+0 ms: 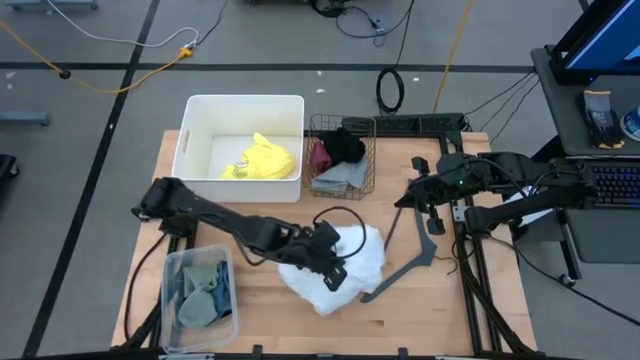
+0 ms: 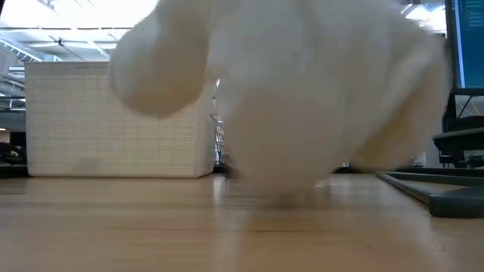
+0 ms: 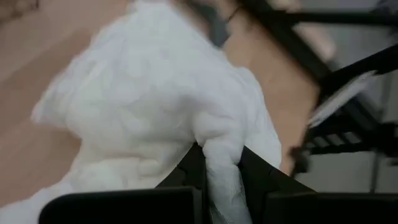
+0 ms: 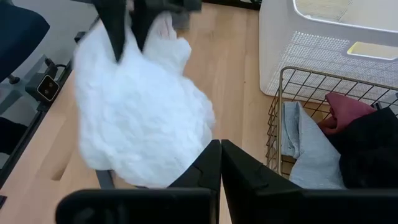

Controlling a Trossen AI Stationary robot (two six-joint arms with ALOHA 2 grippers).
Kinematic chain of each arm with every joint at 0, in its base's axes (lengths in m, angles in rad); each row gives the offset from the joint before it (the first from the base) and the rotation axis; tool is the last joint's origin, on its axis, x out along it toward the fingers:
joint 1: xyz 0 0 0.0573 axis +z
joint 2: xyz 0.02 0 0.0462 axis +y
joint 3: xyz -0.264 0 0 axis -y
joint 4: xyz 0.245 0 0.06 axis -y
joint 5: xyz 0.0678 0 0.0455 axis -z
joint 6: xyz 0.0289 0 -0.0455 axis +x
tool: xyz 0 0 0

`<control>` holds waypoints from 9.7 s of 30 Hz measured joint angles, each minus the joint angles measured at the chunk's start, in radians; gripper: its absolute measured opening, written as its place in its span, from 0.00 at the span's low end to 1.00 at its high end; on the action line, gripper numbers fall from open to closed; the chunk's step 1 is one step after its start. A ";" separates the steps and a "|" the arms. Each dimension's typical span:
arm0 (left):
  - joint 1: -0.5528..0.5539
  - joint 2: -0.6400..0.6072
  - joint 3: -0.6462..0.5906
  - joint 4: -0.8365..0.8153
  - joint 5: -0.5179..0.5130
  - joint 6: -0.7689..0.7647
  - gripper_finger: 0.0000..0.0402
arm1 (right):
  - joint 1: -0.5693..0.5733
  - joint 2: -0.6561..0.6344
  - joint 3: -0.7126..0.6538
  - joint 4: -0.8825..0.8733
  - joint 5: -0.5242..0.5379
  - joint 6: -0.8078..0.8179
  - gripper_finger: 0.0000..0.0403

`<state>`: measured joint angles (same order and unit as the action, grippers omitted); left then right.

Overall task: Pick & Place Cloths
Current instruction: Put the white cloth into the white bin, then return to Home Position

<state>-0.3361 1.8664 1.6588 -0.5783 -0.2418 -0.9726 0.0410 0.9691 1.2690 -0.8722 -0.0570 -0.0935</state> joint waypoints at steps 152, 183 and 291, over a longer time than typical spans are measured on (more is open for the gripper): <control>0.742 -0.283 -0.190 -0.758 -0.348 0.282 0.09 | 0.000 0.000 -0.002 0.061 0.011 -0.022 0.01; 0.860 -0.283 -0.362 -0.577 -0.124 0.290 0.62 | 0.000 0.000 -0.001 0.061 0.011 -0.022 0.01; 0.124 -1.752 -1.245 0.242 0.032 0.812 0.81 | 0.000 -0.329 -0.277 0.224 0.001 0.014 0.01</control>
<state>-0.2119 0.1146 0.4143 -0.3364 -0.2096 -0.1608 0.0410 0.6404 0.9918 -0.6483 -0.0559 -0.0792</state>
